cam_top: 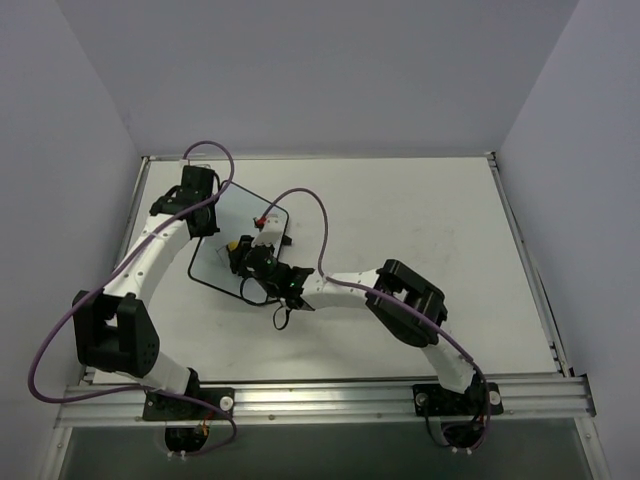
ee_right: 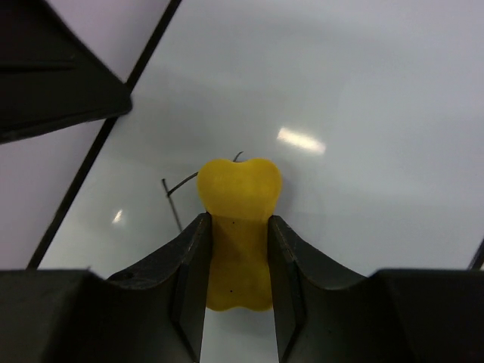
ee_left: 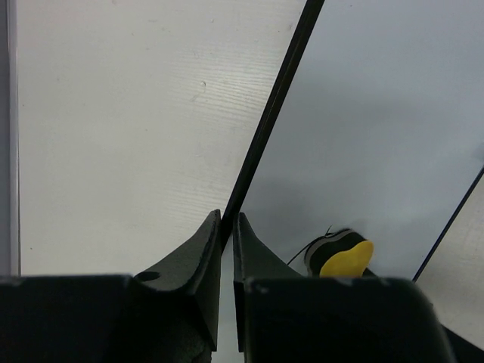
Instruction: Erase the whiteboard
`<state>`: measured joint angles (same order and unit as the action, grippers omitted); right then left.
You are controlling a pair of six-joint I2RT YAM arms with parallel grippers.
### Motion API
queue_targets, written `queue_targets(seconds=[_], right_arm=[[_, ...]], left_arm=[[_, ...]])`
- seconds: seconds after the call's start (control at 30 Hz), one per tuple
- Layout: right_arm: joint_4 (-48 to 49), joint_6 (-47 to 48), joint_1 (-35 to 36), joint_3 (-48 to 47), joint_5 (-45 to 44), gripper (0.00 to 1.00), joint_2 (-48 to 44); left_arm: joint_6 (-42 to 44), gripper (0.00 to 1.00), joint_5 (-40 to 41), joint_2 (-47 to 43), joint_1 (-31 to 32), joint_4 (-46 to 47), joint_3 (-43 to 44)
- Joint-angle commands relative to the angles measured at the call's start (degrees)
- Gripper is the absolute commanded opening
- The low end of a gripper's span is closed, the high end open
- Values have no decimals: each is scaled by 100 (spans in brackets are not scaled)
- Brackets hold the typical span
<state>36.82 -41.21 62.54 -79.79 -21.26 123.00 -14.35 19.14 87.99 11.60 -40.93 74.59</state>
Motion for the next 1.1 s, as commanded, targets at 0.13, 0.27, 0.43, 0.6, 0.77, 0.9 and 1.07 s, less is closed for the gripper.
queue_targets(seconds=[0.13, 0.27, 0.43, 0.6, 0.77, 0.9, 1.07], right_arm=[[-984, 69, 794, -133, 1281, 0, 435], [-1080, 122, 865, -309, 1264, 0, 497], [-1203, 78, 734, -371, 1238, 0, 576], [-1335, -18, 417, -257, 1212, 0, 532], [-1309, -80, 92, 77, 1194, 0, 418], [-1186, -141, -31, 577, 1062, 0, 164], [-1212, -142, -163, 1044, 686, 0, -144]], left_arm=[[-121, 2, -525, 193, 159, -451, -146], [-121, 2, -516, 175, 168, -451, -155], [-112, 2, -516, 158, 176, -451, -164], [-112, 2, -490, 131, 185, -442, -164], [-112, 2, -472, 122, 185, -451, -164], [-94, 2, -472, 105, 194, -451, -172], [-94, 2, -481, 70, 194, -451, -164]])
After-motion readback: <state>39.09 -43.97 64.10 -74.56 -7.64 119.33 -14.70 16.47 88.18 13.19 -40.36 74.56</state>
